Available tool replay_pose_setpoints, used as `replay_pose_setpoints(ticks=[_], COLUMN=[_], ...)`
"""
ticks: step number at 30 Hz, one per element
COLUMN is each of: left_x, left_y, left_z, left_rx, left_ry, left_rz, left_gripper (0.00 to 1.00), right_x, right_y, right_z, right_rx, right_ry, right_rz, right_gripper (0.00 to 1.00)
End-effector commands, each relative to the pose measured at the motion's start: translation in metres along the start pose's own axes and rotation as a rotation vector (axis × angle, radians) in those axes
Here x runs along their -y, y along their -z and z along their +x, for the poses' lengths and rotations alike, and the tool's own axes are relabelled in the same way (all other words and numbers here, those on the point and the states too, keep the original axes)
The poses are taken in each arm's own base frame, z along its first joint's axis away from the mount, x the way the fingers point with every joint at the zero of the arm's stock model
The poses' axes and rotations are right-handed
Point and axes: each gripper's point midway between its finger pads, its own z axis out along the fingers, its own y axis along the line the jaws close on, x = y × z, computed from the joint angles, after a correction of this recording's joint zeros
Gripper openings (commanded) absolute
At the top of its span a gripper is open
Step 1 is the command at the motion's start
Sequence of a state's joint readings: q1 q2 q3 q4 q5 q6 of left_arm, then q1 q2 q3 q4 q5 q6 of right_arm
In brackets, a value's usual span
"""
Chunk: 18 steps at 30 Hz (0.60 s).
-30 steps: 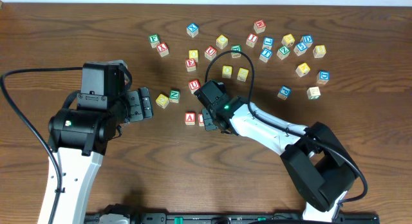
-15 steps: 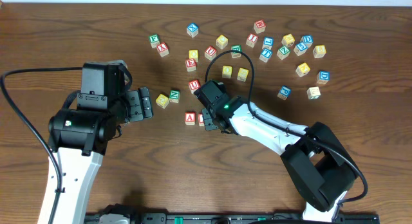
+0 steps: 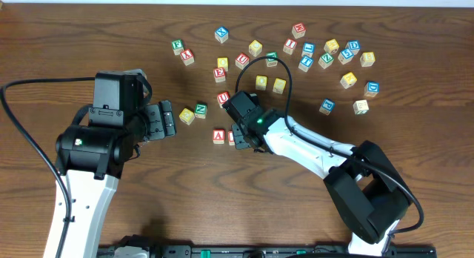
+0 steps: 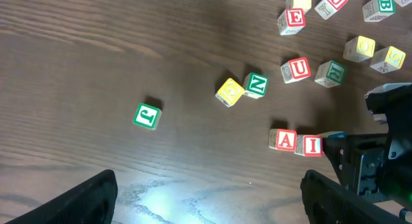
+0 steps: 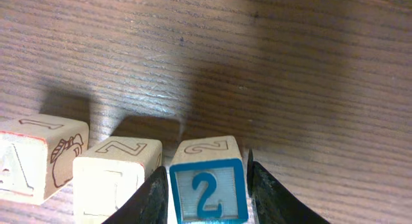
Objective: Spell out AI2
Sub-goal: 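Lower the 2 block right of the I block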
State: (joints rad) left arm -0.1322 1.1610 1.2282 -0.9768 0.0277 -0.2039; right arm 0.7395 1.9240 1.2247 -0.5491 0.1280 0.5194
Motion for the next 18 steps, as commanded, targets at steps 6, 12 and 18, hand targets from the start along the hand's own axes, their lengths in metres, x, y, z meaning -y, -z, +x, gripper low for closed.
replay_pose_setpoints(ticks=[6,12,18], left_x=[-0.001,-0.001,-0.001], left_y=[0.002,0.002,0.002], left_z=[0.000,0.000,0.000], left_rx=[0.003,0.003,0.003], left_ry=[-0.008,-0.009,-0.008], left_rz=[0.001,0.001,0.001], left_gripper=[0.89,0.89,0.89], right_x=[-0.006,-0.006,-0.006], right_y=[0.003,0.007,0.011], right_z=[-0.006,-0.008,-0.010], right_rx=[0.003,-0.005,-0.003], right_ry=[0.001,0.003,0.003], right_rz=[0.005,0.010,0.009], right_gripper=[0.31,0.31,0.31])
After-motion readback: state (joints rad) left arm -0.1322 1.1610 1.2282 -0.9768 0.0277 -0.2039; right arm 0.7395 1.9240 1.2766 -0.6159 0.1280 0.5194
